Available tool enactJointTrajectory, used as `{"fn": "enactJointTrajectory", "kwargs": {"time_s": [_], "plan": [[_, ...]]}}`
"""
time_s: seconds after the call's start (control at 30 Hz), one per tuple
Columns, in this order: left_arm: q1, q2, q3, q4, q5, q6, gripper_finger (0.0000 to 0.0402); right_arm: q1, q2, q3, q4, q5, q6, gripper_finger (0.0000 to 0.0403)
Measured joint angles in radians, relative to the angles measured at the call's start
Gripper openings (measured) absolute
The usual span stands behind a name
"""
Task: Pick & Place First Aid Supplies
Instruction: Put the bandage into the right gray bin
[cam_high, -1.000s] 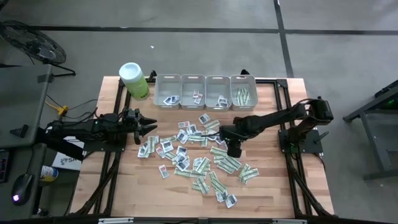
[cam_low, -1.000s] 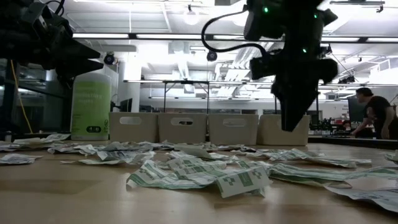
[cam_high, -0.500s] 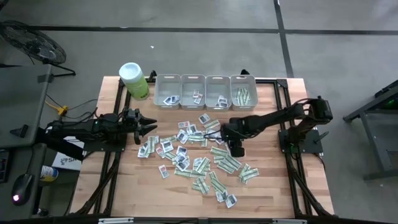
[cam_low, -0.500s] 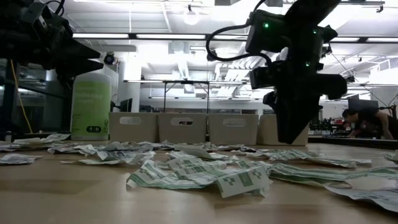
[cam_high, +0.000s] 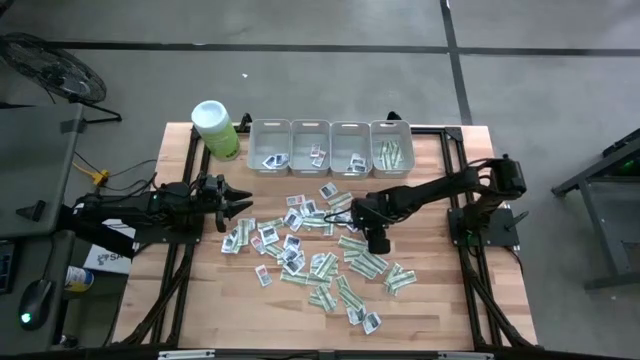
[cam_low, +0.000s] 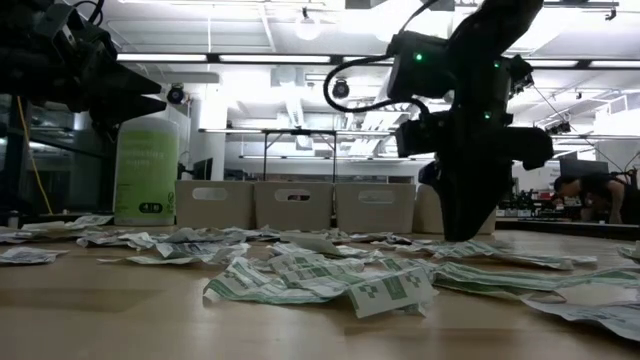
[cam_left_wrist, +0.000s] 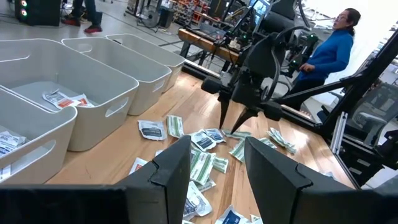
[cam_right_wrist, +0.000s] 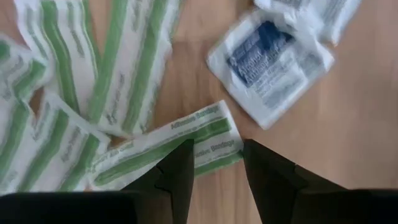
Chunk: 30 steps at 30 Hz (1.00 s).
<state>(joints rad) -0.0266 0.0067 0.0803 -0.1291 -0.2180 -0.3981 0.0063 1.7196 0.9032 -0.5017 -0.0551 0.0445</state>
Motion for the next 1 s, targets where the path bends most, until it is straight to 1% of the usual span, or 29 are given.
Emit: {"fn": "enactJointTrajectory", "kwargs": {"time_s": [0.13, 0.23, 0.33, 0.53, 0.6, 0.7, 0.8, 1.0], "plan": [[0.000, 0.000, 0.000, 0.000, 0.000, 0.000, 0.0150, 0.000, 0.032, 0.003, 0.003, -0.002, 0.016, 0.0129], [0.000, 0.000, 0.000, 0.000, 0.000, 0.000, 0.0150, -0.001, 0.033, 0.003, -0.004, -0.003, 0.041, 0.0114], [0.000, 0.000, 0.000, 0.000, 0.000, 0.000, 0.0150, -0.001, 0.031, 0.003, -0.013, 0.002, 0.077, 0.0087], [0.000, 0.000, 0.000, 0.000, 0.000, 0.000, 0.0150, -0.001, 0.027, 0.002, -0.030, -0.005, 0.137, 0.0013], [0.000, 0.000, 0.000, 0.000, 0.000, 0.000, 0.0150, -0.001, 0.016, 0.002, -0.042, -0.009, 0.163, 0.0005], [0.000, 0.000, 0.000, 0.000, 0.000, 0.000, 0.0150, 0.000, -0.021, -0.004, -0.075, -0.004, 0.222, 0.0008], [0.000, 0.000, 0.000, 0.000, 0.000, 0.000, 0.0150, 0.001, -0.084, -0.008, -0.135, 0.027, 0.265, 0.0002], [0.000, 0.000, 0.000, 0.000, 0.000, 0.000, 0.0150, -0.027, -0.259, -0.005, -0.242, 0.146, 0.340, 0.0002]]}}
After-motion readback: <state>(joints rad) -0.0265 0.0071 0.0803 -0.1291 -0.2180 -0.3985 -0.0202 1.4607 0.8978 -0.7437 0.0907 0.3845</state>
